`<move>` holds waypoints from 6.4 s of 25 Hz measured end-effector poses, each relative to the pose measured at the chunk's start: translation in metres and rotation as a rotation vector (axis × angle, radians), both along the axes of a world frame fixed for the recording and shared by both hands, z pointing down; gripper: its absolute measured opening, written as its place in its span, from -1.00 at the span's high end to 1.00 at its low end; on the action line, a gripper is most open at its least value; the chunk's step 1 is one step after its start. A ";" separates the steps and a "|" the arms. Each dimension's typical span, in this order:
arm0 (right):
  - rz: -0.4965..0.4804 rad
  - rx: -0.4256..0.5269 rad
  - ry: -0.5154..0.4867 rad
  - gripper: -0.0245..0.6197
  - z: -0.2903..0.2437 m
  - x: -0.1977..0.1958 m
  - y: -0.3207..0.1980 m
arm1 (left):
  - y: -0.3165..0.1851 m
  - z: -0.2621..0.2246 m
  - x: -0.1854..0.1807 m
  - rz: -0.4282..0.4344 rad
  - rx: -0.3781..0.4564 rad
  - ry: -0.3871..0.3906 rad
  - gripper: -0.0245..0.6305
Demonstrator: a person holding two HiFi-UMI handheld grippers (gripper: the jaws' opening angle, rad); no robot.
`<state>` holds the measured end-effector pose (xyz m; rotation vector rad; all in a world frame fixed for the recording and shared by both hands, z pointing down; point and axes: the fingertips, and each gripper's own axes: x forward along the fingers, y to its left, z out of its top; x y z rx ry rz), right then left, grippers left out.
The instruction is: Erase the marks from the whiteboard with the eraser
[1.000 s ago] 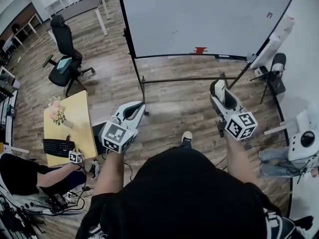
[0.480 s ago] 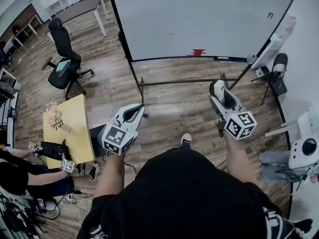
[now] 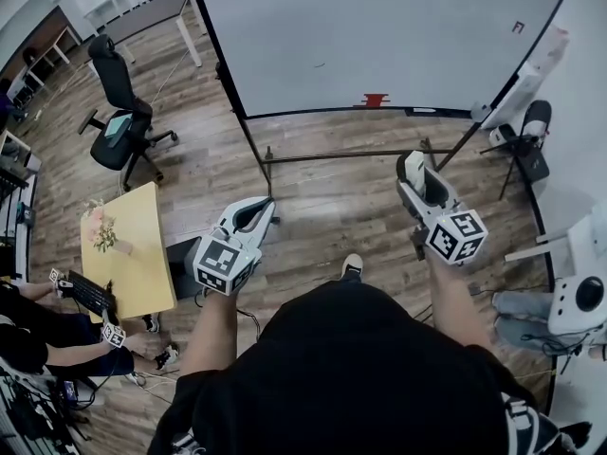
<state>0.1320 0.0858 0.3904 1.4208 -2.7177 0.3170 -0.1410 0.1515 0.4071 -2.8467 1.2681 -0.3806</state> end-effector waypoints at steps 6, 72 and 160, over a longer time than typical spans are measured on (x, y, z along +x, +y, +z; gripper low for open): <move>-0.006 -0.007 0.002 0.11 0.002 0.007 -0.022 | -0.020 0.003 0.006 -0.006 -0.010 -0.002 0.89; -0.113 -0.057 -0.007 0.11 0.020 0.089 -0.229 | -0.212 0.005 0.106 -0.085 -0.047 -0.031 0.89; -0.180 -0.024 0.179 0.11 0.053 0.007 -0.347 | -0.332 0.016 0.048 -0.103 -0.066 -0.013 0.89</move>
